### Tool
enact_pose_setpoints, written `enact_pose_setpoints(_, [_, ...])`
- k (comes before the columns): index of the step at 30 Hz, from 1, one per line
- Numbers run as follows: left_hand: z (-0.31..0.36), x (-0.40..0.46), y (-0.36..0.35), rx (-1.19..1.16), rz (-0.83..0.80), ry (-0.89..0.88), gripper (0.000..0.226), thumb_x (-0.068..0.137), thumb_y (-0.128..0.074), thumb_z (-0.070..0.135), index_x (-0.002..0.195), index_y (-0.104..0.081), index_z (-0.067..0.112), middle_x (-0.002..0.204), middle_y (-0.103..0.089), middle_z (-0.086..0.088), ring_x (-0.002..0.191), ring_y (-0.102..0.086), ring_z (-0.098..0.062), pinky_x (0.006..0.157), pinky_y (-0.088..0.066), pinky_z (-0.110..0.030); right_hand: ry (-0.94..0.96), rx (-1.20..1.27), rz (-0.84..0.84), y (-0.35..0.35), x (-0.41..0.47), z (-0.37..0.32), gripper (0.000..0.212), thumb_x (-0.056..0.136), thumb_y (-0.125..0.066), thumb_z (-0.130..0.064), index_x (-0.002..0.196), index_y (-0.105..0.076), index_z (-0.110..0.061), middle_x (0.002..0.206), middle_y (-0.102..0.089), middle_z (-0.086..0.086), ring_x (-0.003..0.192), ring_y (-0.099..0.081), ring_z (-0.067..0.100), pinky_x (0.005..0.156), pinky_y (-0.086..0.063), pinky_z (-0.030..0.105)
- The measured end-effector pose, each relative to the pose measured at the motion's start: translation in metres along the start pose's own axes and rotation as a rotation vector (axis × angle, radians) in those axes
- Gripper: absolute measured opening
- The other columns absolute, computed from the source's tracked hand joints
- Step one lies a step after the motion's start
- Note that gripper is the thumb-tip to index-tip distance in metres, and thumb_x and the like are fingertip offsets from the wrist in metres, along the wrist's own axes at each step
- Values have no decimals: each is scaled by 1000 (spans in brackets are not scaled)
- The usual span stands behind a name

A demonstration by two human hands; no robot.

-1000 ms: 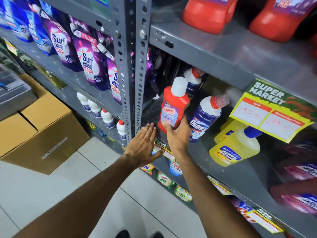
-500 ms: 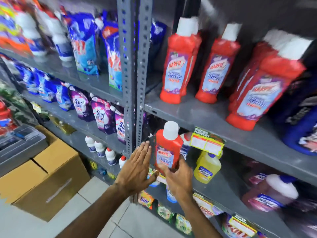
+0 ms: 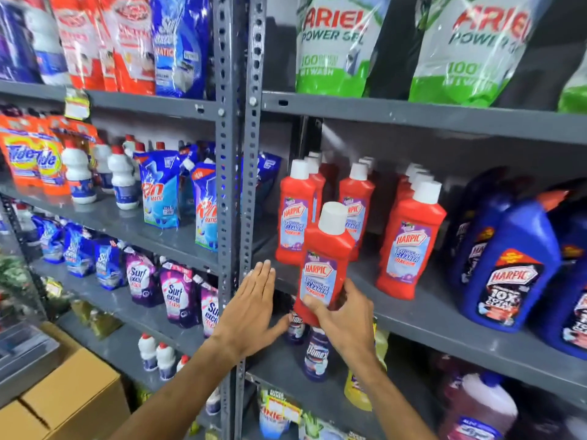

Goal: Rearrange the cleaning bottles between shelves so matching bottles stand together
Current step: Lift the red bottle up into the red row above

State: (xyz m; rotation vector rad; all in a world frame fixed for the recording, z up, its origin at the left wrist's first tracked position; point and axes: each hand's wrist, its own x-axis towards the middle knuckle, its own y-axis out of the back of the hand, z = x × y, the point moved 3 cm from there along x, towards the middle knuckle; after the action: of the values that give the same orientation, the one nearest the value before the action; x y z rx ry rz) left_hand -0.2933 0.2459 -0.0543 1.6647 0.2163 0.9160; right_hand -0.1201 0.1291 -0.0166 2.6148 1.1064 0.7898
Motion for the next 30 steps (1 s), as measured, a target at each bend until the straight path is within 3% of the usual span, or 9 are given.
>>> enact_pose_setpoints(3, [-1,15,-10,35,-65,-1,103,97,-23,72,160,1,-7,167,13,-23,159,6,-36,130,-5,-47,28,-30,47,8,28,-13,55,62,-86,-54,109,-68,-33,100,-80,-14,94,-76,11,86,-62,41])
enact_pose_setpoints(8, [-4,27,-22,88,-121,24,108,87,-17,72,159,-4,-9,169,0,-28,159,-1,-40,129,-4,-48,30,-70,52,9,69,-19,62,62,-89,-46,117,-71,-24,109,-80,-7,100,-76,16,93,-60,42])
enact_pose_setpoints(13, [-10,33,-30,115,-112,39,102,87,-36,69,151,-37,-10,158,-41,-30,148,-39,-41,121,-34,-52,-3,-90,45,7,93,-11,66,66,-92,-42,124,-70,-22,116,-79,-2,103,-74,17,97,-60,40])
enact_pose_setpoints(16, [-11,34,-32,99,-107,38,99,87,-41,68,148,-45,-10,152,-50,-29,142,-49,-40,116,-42,-53,-9,-103,41,5,104,-4,71,66,-92,-46,128,-67,-21,119,-78,-1,104,-74,18,96,-61,40])
enact_pose_setpoints(19, [-11,32,-32,126,-50,17,96,86,-42,64,146,-47,-10,151,-51,-29,142,-49,-40,122,-35,-48,-20,-104,31,4,112,0,72,68,-92,-44,130,-66,-20,121,-77,1,105,-74,20,96,-60,40])
enact_pose_setpoints(23, [-10,31,-34,169,-5,7,96,87,-45,63,149,-42,-10,154,-47,-30,145,-44,-41,119,-18,-48,-20,-65,28,4,119,8,71,69,-94,-42,130,-64,-21,121,-77,-1,105,-74,17,97,-60,40])
enact_pose_setpoints(27, [-11,32,-39,184,-13,1,98,87,-45,65,149,-41,-11,154,-46,-31,145,-42,-43,122,-27,-51,1,4,-15,3,117,16,70,71,-95,-35,132,-64,-22,120,-76,-5,104,-72,8,96,-59,32])
enact_pose_setpoints(30, [-10,32,-39,165,-37,14,99,87,-45,66,150,-40,-11,154,-45,-31,146,-42,-43,119,-39,-55,5,12,-49,3,115,23,72,70,-96,-34,132,-63,-21,122,-76,-4,106,-73,8,99,-60,34])
